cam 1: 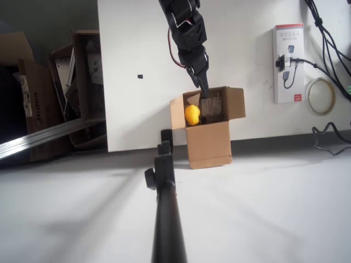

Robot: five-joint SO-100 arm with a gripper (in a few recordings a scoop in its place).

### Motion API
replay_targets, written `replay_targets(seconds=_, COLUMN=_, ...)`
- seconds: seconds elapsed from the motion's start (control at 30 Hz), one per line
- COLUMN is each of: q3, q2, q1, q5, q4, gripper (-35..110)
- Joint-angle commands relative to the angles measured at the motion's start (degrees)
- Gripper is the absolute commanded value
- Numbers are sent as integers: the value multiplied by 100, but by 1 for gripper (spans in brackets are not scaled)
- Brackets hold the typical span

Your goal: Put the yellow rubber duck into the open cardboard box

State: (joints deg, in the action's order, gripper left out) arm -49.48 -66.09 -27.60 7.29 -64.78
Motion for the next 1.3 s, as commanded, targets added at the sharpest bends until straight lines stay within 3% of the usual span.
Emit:
replay_targets(seconds=0.0, q3=272, q2=-88, q1=44, q5=-26, q4=-79, gripper=21)
replay_targets(seconds=0.37, q3=220, q2=-1345, q1=167, q5=105, q4=-1160, gripper=1)
replay_targets(seconds=0.87, q3=185, q2=-3533, q1=835, q5=44, q4=-2777, gripper=0)
replay_targets(seconds=1.27, q3=-2382, q2=-6855, q1=2039, q5=-114, q4=-2760, gripper=-1)
